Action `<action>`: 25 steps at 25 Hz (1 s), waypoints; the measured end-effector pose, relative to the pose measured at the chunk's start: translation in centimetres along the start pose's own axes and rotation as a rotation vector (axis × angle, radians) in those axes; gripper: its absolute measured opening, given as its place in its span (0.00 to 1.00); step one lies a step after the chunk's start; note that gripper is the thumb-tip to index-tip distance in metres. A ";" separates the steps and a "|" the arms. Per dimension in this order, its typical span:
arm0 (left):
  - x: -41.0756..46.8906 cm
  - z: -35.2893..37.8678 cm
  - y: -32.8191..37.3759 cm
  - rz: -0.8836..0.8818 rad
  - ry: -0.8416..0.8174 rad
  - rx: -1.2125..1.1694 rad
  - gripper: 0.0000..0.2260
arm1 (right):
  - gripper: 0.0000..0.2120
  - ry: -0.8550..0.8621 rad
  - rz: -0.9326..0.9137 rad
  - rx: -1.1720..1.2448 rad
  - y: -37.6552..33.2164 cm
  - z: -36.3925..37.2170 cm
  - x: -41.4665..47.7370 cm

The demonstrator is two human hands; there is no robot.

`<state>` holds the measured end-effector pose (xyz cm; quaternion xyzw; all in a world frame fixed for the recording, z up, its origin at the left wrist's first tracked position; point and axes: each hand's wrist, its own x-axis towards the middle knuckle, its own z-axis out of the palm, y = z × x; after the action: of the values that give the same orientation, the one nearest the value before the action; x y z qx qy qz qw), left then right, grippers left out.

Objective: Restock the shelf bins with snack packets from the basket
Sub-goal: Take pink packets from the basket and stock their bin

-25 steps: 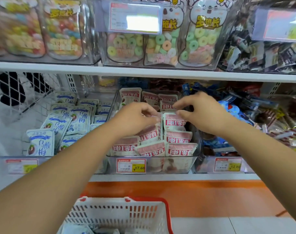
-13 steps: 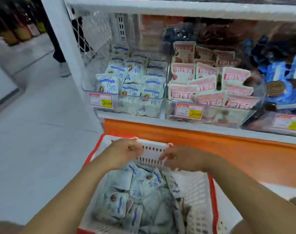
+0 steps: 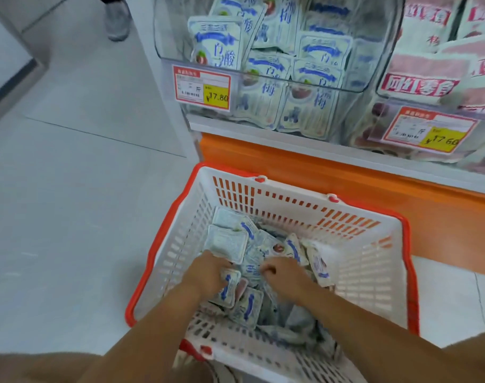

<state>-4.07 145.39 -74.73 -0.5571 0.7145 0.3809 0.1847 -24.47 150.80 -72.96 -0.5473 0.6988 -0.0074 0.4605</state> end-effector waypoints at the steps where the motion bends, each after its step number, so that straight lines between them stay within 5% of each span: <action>1: 0.1 0.0 -0.1 0.006 0.017 0.037 0.20 | 0.14 -0.061 -0.001 0.010 -0.8 1.6 0.9; 7: 0.4 0.6 -2.2 -0.063 0.054 -0.049 0.21 | 0.11 -0.192 0.235 -0.048 -3.1 7.3 4.8; 10: 0.4 0.4 -2.4 -0.081 0.064 -0.037 0.18 | 0.07 -0.088 0.232 0.046 -3.5 7.6 4.1; 14: -0.6 -0.5 -1.8 -0.110 0.041 -0.065 0.17 | 0.07 0.093 0.219 0.562 -2.6 4.2 1.8; 17: -2.3 -2.1 0.6 -0.081 0.146 -0.393 0.20 | 0.05 0.159 0.165 1.136 -2.1 -0.4 -0.4; 19: -3.7 -3.9 3.6 -0.052 0.099 -0.877 0.21 | 0.02 0.201 0.058 1.356 -2.2 -2.7 -2.0; 21: -5.2 -5.3 6.7 0.052 -0.012 -1.253 0.16 | 0.04 0.218 -0.023 1.434 -2.6 -4.0 -3.7; 25: -7.3 -6.4 9.5 0.186 0.116 -1.310 0.10 | 0.05 0.237 -0.075 1.420 -3.4 -5.3 -7.0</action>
<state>-9.69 146.20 -62.34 -0.5097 0.3893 0.7202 -0.2644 -25.49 152.26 -63.75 -0.1351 0.5512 -0.5352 0.6257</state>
